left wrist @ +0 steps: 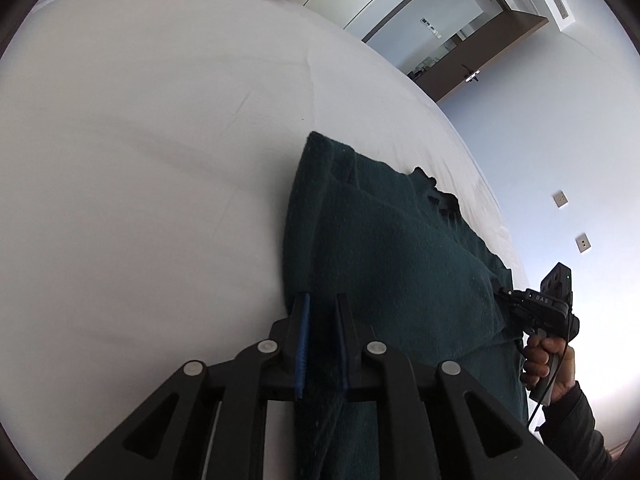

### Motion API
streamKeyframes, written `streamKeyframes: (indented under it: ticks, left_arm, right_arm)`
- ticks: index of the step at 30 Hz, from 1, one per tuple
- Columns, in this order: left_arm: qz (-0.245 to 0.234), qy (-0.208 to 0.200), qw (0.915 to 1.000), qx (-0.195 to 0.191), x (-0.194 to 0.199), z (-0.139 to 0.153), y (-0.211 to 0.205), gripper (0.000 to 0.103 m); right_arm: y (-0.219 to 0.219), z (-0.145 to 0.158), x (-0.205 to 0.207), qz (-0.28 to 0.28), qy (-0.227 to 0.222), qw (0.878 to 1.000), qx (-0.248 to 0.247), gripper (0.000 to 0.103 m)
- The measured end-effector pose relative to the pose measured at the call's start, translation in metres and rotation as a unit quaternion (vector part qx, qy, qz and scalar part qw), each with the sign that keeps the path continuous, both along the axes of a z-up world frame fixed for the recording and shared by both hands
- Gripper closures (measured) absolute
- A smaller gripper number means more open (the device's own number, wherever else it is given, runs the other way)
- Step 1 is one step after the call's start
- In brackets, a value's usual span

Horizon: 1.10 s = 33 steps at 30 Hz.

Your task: Fold small clothes

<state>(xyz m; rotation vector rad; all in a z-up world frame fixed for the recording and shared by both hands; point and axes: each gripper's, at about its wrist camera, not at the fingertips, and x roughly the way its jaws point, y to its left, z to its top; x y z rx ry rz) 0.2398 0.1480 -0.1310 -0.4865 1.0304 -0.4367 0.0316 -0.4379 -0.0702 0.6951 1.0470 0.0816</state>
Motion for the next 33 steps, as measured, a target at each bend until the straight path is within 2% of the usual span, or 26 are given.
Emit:
streamKeyframes:
  ticks: [2,5,7,8,9,10,12,13,15,17,19,22,24,27,29,32,33]
  left_arm:
    - [-0.004,0.000,1.0000,-0.004,-0.016,0.001,0.005,0.072]
    - [-0.006,-0.003,0.9999,0.009,-0.042,0.007,0.010,0.068]
    - [0.003,-0.004,0.9999,0.014,-0.062,0.011,0.019,0.060]
    - [0.013,-0.004,0.9999,0.008,-0.073,0.013,0.023,0.056]
    - [0.022,0.000,0.9997,-0.002,-0.085,0.014,0.027,0.044]
    - [0.030,0.005,0.9995,-0.010,-0.098,0.015,0.030,0.035]
    - [0.036,0.007,0.9992,-0.016,-0.122,0.016,0.033,0.025]
    - [0.041,0.009,0.9990,-0.018,-0.134,0.016,0.034,0.021]
    - [0.047,0.011,0.9987,-0.017,-0.155,0.017,0.032,0.019]
    - [0.049,0.016,0.9986,-0.011,-0.170,0.018,0.029,0.016]
    - [0.039,0.019,0.9991,0.004,-0.179,0.019,0.019,0.008]
    - [0.011,0.020,0.9971,0.072,-0.188,0.021,0.000,0.007]
    - [0.000,0.027,0.9950,0.096,-0.192,0.020,-0.010,0.007]
    - [-0.011,0.040,0.9935,0.106,-0.199,0.019,-0.020,0.008]
    - [-0.025,0.045,0.9927,0.109,-0.209,0.018,-0.022,0.009]
    - [-0.035,0.048,0.9899,0.129,-0.218,0.016,-0.026,0.017]
    - [-0.033,0.049,0.9894,0.133,-0.221,0.016,-0.025,0.022]
  right_arm:
    - [-0.002,-0.002,-0.002,-0.006,-0.008,1.000,0.011,0.097]
    - [-0.004,0.000,-0.006,-0.012,-0.017,1.000,0.024,0.095]
    - [-0.007,0.006,-0.013,-0.025,-0.012,0.999,0.027,0.093]
    - [-0.009,0.012,-0.019,-0.036,-0.013,0.999,0.023,0.089]
    - [-0.012,0.020,-0.027,-0.045,-0.021,0.999,0.016,0.085]
    - [-0.015,0.029,-0.036,-0.051,-0.032,0.998,0.010,0.077]
    - [-0.023,0.043,-0.063,-0.058,-0.048,0.997,0.010,0.059]
    - [-0.028,0.049,-0.077,-0.063,-0.053,0.996,0.015,0.046]
    - [-0.036,0.060,-0.111,-0.063,-0.068,0.995,0.021,0.045]
    - [-0.041,0.067,-0.144,-0.057,-0.070,0.996,0.008,0.044]
    - [-0.043,0.067,-0.176,-0.051,-0.066,0.997,0.001,0.044]
    - [-0.046,0.059,-0.223,-0.043,-0.049,0.998,-0.007,0.044]
    - [-0.045,0.051,-0.251,-0.037,-0.034,0.999,-0.011,0.044]
    - [-0.036,0.035,-0.287,-0.023,-0.008,1.000,-0.011,0.045]
    - [-0.028,0.031,-0.306,-0.015,-0.011,1.000,-0.016,0.046]
    - [-0.019,0.031,-0.326,-0.011,-0.013,1.000,-0.013,0.046]
    - [-0.017,0.031,-0.330,-0.010,-0.009,1.000,-0.009,0.046]
